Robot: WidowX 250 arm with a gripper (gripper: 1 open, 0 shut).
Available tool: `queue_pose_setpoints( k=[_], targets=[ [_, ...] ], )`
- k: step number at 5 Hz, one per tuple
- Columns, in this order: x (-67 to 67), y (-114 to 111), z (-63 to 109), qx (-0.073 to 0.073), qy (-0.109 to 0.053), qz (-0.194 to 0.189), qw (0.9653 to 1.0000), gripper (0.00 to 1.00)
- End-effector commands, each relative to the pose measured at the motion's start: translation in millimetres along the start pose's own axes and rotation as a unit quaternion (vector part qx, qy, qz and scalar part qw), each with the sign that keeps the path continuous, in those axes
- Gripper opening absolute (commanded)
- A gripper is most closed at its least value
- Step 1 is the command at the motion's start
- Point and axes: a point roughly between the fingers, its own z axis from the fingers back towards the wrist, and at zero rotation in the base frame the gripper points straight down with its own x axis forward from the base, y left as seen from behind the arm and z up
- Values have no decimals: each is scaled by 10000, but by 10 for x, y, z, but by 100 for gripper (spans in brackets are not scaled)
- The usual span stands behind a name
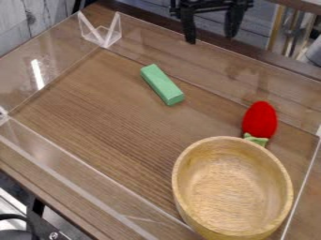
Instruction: Move the red fruit to the right
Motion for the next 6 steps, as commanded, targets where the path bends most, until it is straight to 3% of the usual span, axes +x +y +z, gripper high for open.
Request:
queue_pose_setpoints(
  k=[1,2,4,6],
  targets=[
    [86,57,141,-132,-403,640,9970,100],
    [146,137,-28,14,-448,1193,9919,100],
    [55,214,-35,246,-417,1222,9913,100],
    [148,343,-251,449,-326,1229,9909,100]
  ],
)
